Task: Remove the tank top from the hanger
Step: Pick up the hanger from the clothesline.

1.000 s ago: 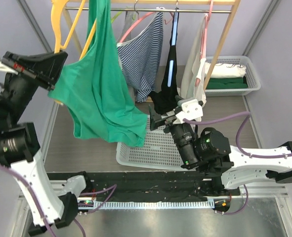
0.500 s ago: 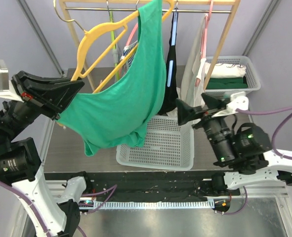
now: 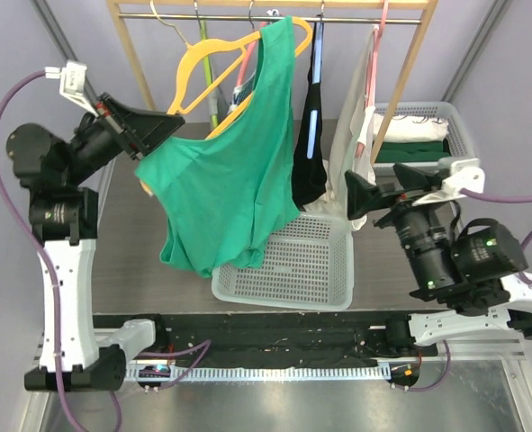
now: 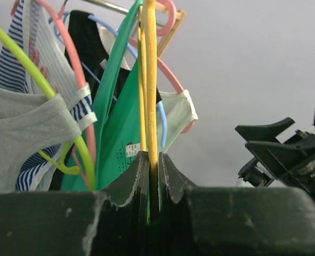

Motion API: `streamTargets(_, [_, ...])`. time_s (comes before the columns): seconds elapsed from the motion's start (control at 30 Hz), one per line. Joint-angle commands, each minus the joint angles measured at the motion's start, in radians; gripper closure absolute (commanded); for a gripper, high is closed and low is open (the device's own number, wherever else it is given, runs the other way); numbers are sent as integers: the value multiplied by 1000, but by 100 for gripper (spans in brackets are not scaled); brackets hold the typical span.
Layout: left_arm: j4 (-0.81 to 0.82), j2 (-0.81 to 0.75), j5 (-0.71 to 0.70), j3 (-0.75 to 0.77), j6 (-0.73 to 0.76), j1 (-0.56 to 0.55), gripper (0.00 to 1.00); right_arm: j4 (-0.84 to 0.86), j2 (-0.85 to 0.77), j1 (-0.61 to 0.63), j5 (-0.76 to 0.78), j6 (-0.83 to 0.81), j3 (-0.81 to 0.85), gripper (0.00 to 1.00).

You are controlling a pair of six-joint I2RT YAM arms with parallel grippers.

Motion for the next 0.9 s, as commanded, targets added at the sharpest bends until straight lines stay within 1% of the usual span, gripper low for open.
streamTargets(0.0, [54,27,-25,75,64,-104,99,86,31,-1,26,-110,-7,0])
streamTargets(0.03, [24,36,-19,133,88,-121,99,103,33,-1,26,-118,-10,0])
streamTargets(0.07, [-66,46,-19,169,166,-141,99,118,36,-1,26,-127,-15,0])
streamTargets(0.1, [-140,58,-25,208,234,-195,99,122,37,-1,29,-127,-12,0])
streamTargets(0.13, [-221,84,-55,289,298,-229,100,120,40,-1,32,-125,-5,0])
streamTargets(0.17, [-341,93,-63,314,416,-267,100,120,45,-1,37,-130,1,0])
streamTargets(0.2, [-399,107,-74,342,463,-336,100,116,54,-1,43,-130,7,0])
streamTargets(0.23, [-500,124,-88,383,516,-371,100,109,57,0,52,-130,21,0])
streamTargets(0.27, [-547,133,-118,406,562,-405,100,108,59,-1,56,-131,27,0])
streamTargets(0.3, [-585,141,-141,423,637,-463,99,106,56,-1,60,-128,30,0])
streamTargets(0.33, [-642,147,-154,436,661,-483,100,93,56,-1,68,-124,37,0])
streamTargets(0.4, [-673,136,-183,445,719,-531,100,68,42,0,71,-89,48,0])
streamTargets(0.43, [-685,121,-195,434,736,-540,100,27,39,-1,71,-78,63,0])
streamTargets(0.5, [-685,61,-213,378,782,-549,100,-15,27,-1,71,-53,80,0])
streamTargets(0.53, [-681,43,-217,358,802,-551,100,-95,7,-1,66,14,106,0])
streamTargets(0.57, [-670,9,-226,342,813,-553,100,-143,-4,-1,36,54,122,0])
streamTargets(0.63, [-650,-3,-263,307,846,-556,100,-228,-54,-1,0,152,134,0])
streamTargets(0.73, [-627,19,-299,299,904,-563,100,-260,-96,-1,-23,204,117,0])
streamTargets(0.77, [-619,27,-312,301,931,-583,100,-265,-99,-1,-20,212,113,0])
streamTargets(0.83, [-616,91,-367,353,989,-618,100,-277,-95,-1,-10,220,99,0])
streamTargets(0.87, [-619,118,-391,376,1003,-664,100,-277,-87,-1,-4,215,96,0])
